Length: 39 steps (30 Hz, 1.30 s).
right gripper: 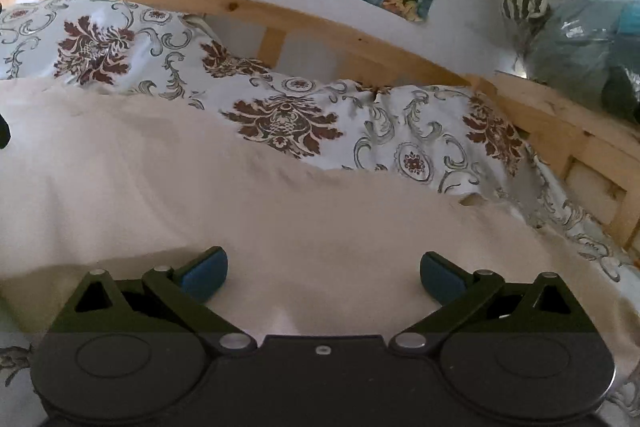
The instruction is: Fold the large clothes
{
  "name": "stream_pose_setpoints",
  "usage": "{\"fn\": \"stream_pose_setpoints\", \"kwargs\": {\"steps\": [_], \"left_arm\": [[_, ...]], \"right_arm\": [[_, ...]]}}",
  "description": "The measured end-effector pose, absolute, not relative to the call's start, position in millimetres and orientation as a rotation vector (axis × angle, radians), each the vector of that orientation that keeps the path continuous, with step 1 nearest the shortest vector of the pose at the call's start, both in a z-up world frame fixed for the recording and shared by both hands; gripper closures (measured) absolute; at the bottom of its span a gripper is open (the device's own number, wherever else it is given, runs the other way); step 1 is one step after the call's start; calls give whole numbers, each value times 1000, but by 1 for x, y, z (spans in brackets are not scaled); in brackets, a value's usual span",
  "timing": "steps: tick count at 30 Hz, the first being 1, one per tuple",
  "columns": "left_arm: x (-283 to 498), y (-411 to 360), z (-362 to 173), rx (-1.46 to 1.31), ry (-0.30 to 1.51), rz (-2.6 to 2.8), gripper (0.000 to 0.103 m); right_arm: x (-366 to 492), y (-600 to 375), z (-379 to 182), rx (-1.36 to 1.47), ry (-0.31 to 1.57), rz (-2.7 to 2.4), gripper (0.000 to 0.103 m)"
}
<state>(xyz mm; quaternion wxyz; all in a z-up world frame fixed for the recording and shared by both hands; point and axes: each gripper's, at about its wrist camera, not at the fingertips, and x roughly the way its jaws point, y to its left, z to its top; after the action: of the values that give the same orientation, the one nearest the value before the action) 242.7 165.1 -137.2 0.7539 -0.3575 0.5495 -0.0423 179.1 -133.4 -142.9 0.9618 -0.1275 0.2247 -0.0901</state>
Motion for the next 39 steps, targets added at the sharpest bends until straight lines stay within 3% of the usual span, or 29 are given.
{"fn": "stream_pose_setpoints", "kwargs": {"steps": [22, 24, 26, 27, 28, 29, 32, 35, 37, 39], "left_arm": [[244, 165, -132, -734, 1147, -73, 2], [246, 168, -129, -726, 1098, -69, 15], [247, 167, -125, -719, 1048, -113, 40], [247, 166, -124, -715, 1038, -116, 42], [245, 165, -123, -704, 1022, -113, 51], [243, 165, -121, -692, 1006, -102, 73], [240, 170, -116, -699, 968, -91, 94], [236, 163, -107, -631, 922, -107, 99], [231, 153, -96, -553, 861, -128, 100], [225, 141, -82, -474, 779, -161, 101]], "right_arm": [[181, -134, -149, -277, 442, -199, 1], [181, -135, -147, -269, 441, -196, 1], [180, -135, -146, -258, 443, -193, 1], [180, -136, -146, -253, 445, -192, 1], [180, -136, -146, -251, 445, -192, 1], [180, -136, -146, -251, 444, -192, 1], [181, -138, -145, -240, 448, -188, 1], [185, -144, -136, -184, 503, -159, 5], [194, -145, -117, -163, 591, -94, 21], [196, -150, -88, -154, 619, -4, 17]]}}
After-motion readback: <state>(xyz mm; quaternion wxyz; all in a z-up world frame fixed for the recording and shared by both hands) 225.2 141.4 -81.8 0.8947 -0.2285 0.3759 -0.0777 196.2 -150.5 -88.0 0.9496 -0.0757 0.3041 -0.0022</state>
